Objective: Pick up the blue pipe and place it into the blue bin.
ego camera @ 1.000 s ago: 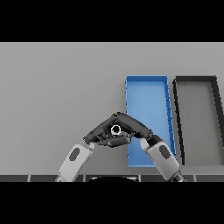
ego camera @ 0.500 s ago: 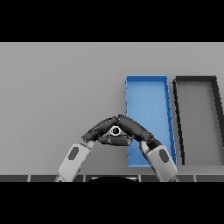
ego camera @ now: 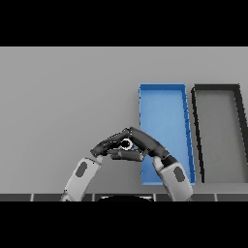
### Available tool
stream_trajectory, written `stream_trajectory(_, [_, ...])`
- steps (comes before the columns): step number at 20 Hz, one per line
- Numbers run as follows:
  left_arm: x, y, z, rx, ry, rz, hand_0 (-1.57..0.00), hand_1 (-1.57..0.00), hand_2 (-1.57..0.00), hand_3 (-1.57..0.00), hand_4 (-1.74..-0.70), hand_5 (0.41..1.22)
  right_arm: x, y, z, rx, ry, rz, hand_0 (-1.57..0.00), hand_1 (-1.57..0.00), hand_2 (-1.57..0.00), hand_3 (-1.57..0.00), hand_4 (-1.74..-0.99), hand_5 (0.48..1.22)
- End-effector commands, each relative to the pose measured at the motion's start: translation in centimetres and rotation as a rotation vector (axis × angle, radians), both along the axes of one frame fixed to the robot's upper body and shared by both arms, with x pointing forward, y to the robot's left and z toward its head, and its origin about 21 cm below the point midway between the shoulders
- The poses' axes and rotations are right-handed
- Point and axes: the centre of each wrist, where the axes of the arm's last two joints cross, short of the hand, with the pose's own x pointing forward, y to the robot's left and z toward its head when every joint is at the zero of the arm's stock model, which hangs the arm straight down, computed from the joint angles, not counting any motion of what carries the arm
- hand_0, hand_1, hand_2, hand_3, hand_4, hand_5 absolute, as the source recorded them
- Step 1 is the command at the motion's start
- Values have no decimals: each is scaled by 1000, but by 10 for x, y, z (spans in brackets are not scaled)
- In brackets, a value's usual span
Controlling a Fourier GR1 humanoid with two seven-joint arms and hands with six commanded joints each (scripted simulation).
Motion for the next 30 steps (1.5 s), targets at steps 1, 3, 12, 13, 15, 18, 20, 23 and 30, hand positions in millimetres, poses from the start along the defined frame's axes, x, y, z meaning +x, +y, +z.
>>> stream_trajectory(1, [1, 2, 1, 19, 11, 8, -246, -229, -223, -175, -1059, 912, 0, 1, 2, 20, -13, 6, -1568, -1568, -1568, -1567, -1499, 1217])
stream_trajectory(3, [-1, 3, 0, 37, 39, 33, -157, -146, -143, -112, -1011, 785, 4, 3, 1, 18, -18, 1, -1569, -1569, -1569, -1568, -1499, 1218])
stream_trajectory(12, [0, 3, -6, 75, 99, 85, -20, -19, -18, -14, -971, 519, 4, -1, 13, 102, -27, -3, -1571, -1571, -1571, -1571, -1496, 1221])
stream_trajectory(13, [3, 1, -4, 85, 100, 93, -16, -15, -14, -11, -969, 512, 5, -2, 23, 128, -22, 4, -1571, -1571, -1571, -1571, -1495, 1221])
stream_trajectory(15, [-2, 2, -7, 85, 101, 88, -10, -9, -9, -7, -971, 493, 7, -7, 38, 157, 18, 13, -1571, -1571, -1571, -1571, -1494, 1221])
stream_trajectory(18, [-4, 3, -6, 89, 102, 90, -5, -4, -4, -3, -965, 479, 11, -21, 71, 254, 5, 7, -1571, -1571, -1571, -1571, -1495, 1221])
stream_trajectory(20, [-2, 4, -5, 100, 108, 98, -3, -2, -2, -2, -956, 475, 18, -30, 93, 304, -3, 19, -1571, -1571, -1571, -1571, -1496, 1221])
stream_trajectory(23, [-8, 9, -6, 87, 90, 83, -1, -1, -1, 0, -949, 471, 29, -47, 127, 386, -53, -85, -1571, -1571, -1571, -1571, -1497, 1221])
stream_trajectory(30, [-10, 17, -2, 89, 92, 105, 1, 1, 1, 1, -951, 474, 60, -108, 124, 339, -32, -426, -1571, -1571, -1571, -1571, -1499, 1221])
